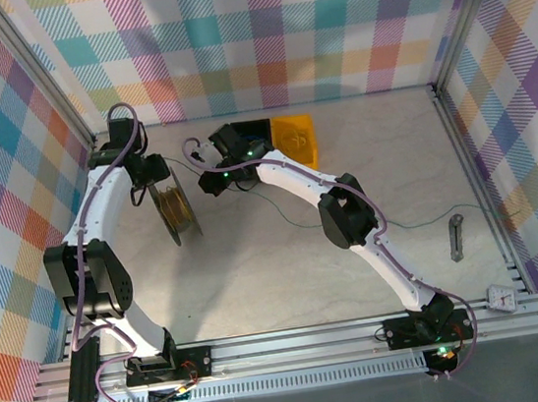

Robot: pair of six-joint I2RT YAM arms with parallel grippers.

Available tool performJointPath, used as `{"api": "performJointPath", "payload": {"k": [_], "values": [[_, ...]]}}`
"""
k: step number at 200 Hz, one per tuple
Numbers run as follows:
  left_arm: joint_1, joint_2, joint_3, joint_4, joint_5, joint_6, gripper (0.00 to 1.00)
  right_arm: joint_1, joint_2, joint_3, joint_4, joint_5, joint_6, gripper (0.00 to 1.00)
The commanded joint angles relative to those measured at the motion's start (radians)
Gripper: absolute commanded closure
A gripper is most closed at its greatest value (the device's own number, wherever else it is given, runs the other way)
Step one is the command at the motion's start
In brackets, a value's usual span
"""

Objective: Wrap the cables

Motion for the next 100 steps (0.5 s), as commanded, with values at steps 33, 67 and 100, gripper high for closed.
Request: {"api": "performJointPath", "payload": {"k": [33,67,100], "values": [[-0.005,0.006,-0.026,0.013,0.021,-0.015,0.70,0.008,-0.034,0.031,-0.014,-0.025,-0.007,1.00],[-0.007,0.012,-0.032,0.008,0.015,-0.015,0.87,0.008,-0.035,0.031,-0.014,-0.026,-0.008,1.00],[-0.006,0.024,-0.005,-0.004,0.005,-0.009,1.00,0.007,-0.038,0.031,-0.017,-0.020,-0.011,1.00]]}}
